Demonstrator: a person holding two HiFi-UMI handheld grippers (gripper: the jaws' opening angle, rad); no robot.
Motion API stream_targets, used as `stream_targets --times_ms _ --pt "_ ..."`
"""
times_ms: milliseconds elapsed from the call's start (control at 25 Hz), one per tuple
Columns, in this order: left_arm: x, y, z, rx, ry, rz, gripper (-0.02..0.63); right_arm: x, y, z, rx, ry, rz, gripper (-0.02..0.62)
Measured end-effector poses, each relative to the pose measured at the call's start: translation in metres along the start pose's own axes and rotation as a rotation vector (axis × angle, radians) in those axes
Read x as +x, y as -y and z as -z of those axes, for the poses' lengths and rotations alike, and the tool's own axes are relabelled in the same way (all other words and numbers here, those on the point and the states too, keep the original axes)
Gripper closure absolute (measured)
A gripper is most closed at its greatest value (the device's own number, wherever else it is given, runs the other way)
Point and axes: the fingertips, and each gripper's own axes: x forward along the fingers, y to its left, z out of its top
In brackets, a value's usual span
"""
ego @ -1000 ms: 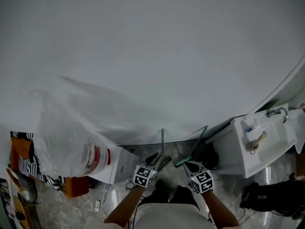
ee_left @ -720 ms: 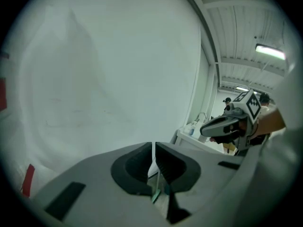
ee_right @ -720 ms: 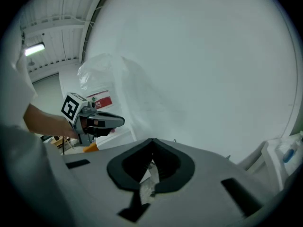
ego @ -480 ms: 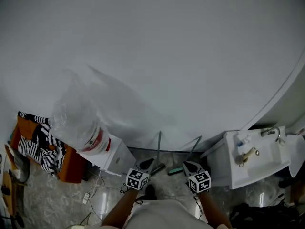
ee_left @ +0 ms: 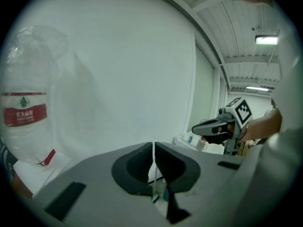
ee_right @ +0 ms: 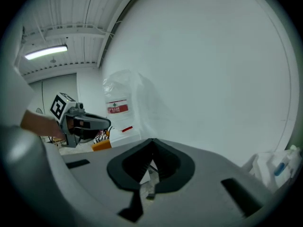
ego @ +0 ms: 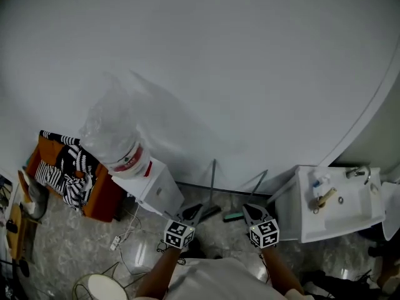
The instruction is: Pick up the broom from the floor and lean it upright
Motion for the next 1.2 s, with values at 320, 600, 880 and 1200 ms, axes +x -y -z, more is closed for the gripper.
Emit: stream_targets --times_ms 320,600,880,1200 --pt "-0.053 -0.006 0.006 -0.006 0.024 -0.056 0.587 -0.027 -0.016 -0.002 0.007 0.034 0.034 0.595" --pt "-0.09 -0.029 0.018 -0.004 0.026 -0.057 0.588 -0.038 -0.05 -0.002 -0.05 0.063 0.049 0.597" --pt "-0.108 -0.033 0.018 0.005 0.038 -0.033 0.587 -0.042 -0.075 0.002 -0.026 0.062 0.07 0.597" --pt "-0.121 -0.032 0.02 -0.004 0.045 -0.018 0.588 -0.044 -0.092 -0.002 -0.023 0.061 0.081 0.596"
